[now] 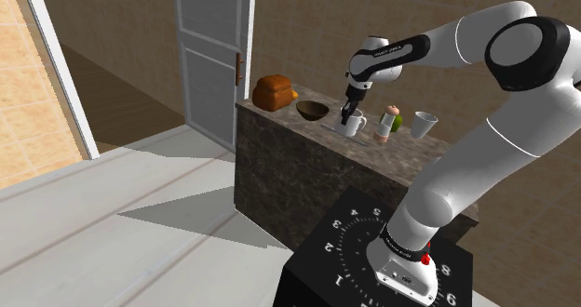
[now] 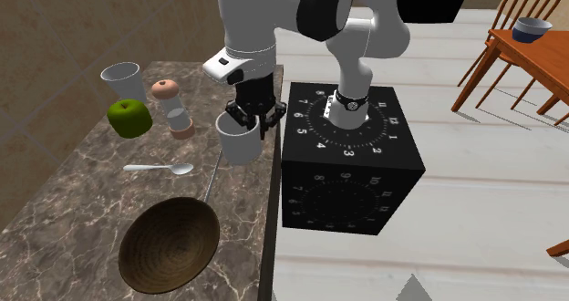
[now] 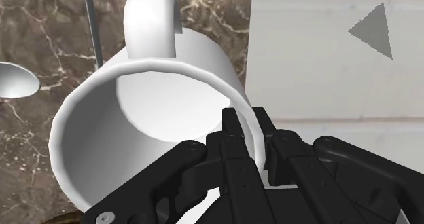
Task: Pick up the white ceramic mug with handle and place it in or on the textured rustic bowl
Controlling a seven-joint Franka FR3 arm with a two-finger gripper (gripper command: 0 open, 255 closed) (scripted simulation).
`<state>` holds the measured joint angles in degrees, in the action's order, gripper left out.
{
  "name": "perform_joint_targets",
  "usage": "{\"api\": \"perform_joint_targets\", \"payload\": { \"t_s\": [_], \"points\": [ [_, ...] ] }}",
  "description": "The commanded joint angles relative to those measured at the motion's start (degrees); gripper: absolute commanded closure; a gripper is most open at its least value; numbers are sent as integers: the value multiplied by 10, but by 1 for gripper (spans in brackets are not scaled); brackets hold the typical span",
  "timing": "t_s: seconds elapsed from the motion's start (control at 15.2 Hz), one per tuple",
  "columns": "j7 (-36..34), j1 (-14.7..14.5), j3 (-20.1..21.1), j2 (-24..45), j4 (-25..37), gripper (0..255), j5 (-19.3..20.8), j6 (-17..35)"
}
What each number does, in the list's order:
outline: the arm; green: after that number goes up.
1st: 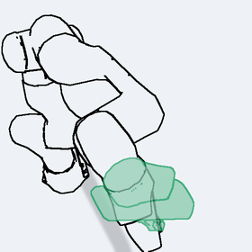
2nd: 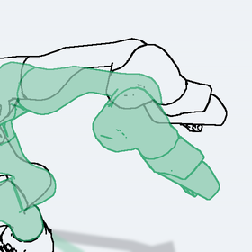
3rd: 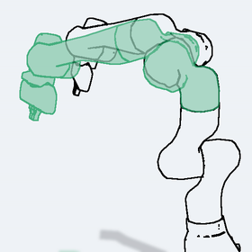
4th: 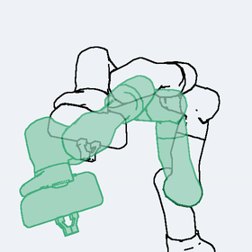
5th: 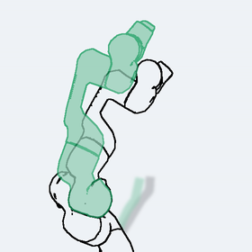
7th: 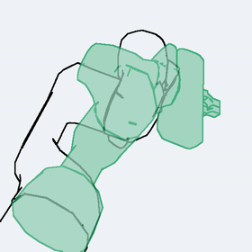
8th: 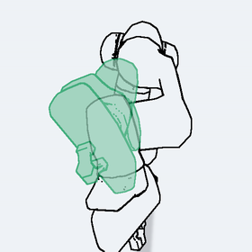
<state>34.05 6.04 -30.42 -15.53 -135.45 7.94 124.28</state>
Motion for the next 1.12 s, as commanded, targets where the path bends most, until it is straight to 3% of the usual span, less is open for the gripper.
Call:
{"api": "perform_joint_targets", "payload": {
  "t_s": [0.0, 0.86, 1.06],
  "points": [
    [-2, 0, 3, -7, 11, 255, 2, -17],
    [-11, 1, 19, -38, 83, 255, 7, -119],
    [8, -15, 5, 37, 155, 255, -28, -121]
  ]
}}
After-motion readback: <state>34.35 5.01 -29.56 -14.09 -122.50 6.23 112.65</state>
